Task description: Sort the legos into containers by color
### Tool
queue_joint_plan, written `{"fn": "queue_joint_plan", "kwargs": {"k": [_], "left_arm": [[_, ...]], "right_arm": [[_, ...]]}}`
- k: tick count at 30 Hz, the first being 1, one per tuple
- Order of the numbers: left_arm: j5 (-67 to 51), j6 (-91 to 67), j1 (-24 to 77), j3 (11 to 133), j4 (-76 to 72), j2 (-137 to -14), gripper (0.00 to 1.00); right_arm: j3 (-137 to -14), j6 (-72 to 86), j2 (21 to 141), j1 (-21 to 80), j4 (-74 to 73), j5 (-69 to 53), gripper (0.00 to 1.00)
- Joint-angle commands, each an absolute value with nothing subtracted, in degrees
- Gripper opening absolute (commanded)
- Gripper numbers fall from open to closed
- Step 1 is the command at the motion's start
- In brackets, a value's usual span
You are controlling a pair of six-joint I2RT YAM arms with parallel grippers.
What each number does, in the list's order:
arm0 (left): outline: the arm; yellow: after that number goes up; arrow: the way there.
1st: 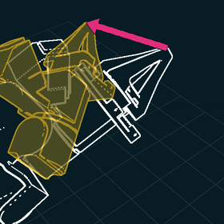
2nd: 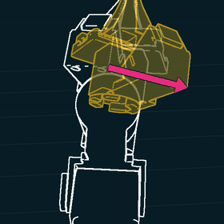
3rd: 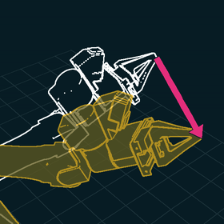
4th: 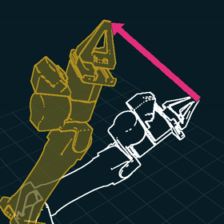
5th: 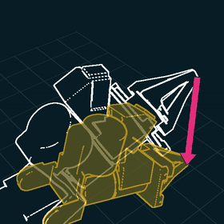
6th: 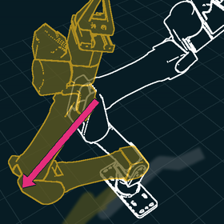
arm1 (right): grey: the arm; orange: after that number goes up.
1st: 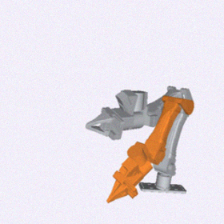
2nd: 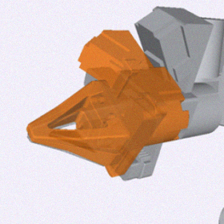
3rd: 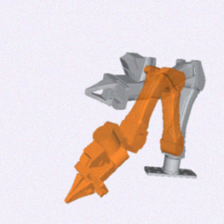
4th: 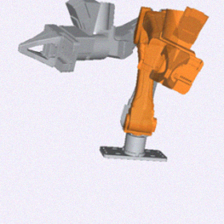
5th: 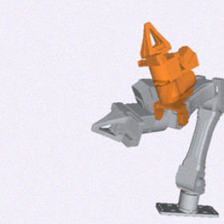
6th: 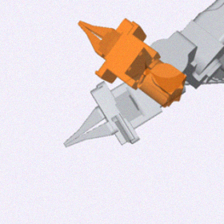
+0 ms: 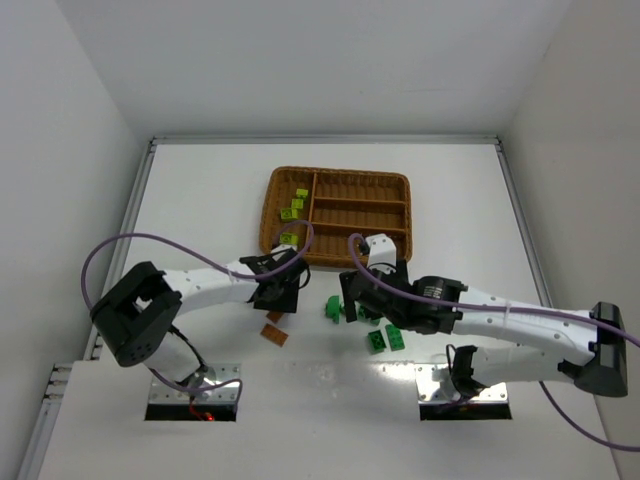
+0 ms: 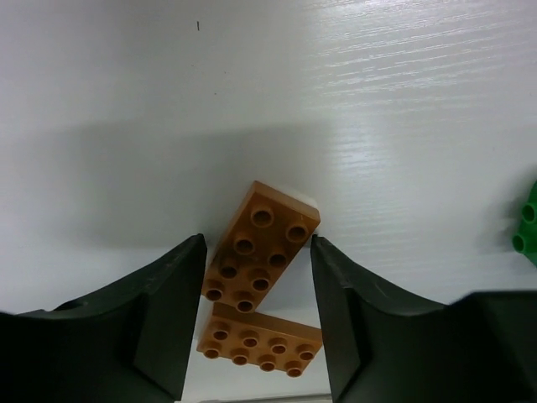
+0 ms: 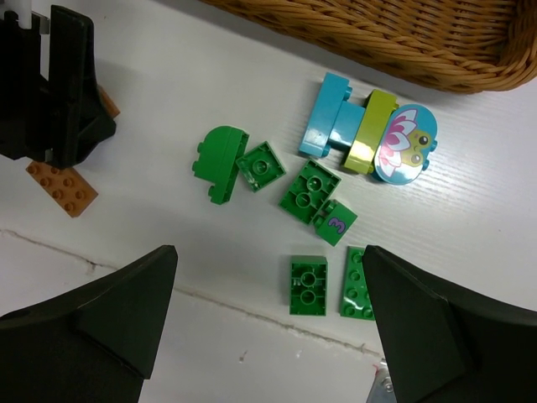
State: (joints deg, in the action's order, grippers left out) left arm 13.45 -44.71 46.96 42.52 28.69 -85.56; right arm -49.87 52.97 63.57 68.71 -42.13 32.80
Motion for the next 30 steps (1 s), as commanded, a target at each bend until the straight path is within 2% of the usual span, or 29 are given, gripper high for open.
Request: {"fn": "queue_joint_plan", "kwargs": {"k": [1,6,10,12,19,30], "left_arm": [[12.7,-45.4,47.5,42.3,27.6,-85.6,0.57],[13.3,-44.9,47.5,44.6,27.6,-87.3,0.5],[12.7,-43.0,46.9,49.0,29.9,-86.6,0.3],[12.1,-42.3,46.3,51.7,31.6,-85.2,0.24],[10.1,-40.1,43.7,64.4,34.0,-82.9,0.24],[12.0,-36.4,35.5,95.8,32.2,-108.3,0.23]], "right_arm": [[-51.4,54.0,63.7,68.6,-42.0,33.8,0.94],[-51.9,54.0,63.7,68.6,-42.0,33.8,0.94],[-52.5,54.5,63.2,68.6,-42.5,34.9,0.94],[-53.0,54.5,62.5,68.6,-44.1,36.6,0.94],[-53.5,57.1,59.9,68.6,-48.9,41.4,0.95],[-54.6,59.1,59.2,68.6,-51.8,43.9,0.95]]}}
